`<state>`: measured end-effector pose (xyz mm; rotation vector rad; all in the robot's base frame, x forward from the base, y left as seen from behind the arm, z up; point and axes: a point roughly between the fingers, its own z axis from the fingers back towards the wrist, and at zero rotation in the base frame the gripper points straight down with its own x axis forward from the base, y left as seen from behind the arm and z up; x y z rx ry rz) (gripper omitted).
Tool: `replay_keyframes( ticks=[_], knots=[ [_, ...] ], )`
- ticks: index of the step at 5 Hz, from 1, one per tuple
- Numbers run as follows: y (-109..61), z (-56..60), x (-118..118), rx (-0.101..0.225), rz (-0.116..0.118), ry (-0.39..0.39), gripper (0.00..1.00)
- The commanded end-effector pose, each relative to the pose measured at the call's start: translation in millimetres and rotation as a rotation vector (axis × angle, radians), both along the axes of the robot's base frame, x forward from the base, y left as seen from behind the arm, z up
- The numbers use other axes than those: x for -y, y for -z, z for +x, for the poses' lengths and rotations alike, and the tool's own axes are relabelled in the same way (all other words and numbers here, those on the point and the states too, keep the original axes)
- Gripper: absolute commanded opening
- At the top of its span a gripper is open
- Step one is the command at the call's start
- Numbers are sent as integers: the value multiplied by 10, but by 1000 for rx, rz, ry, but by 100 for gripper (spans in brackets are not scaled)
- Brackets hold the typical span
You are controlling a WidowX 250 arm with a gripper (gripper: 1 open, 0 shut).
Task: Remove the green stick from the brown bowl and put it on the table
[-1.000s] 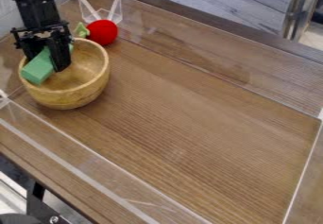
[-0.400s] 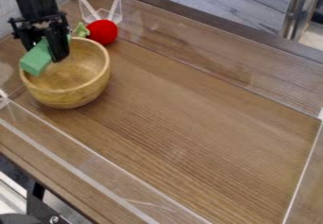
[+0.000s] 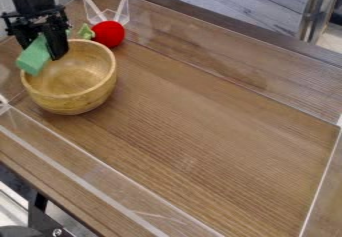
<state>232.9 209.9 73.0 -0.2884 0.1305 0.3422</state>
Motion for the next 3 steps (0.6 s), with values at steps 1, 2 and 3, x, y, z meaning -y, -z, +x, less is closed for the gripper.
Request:
replay_keyframes(
  ticks=[1, 2, 3],
  knots=[
    [-289, -38, -47, 54, 48, -39, 0],
    [-333, -93, -48, 53, 49, -65, 0],
    [-407, -107, -25, 60, 45, -23, 0]
  ],
)
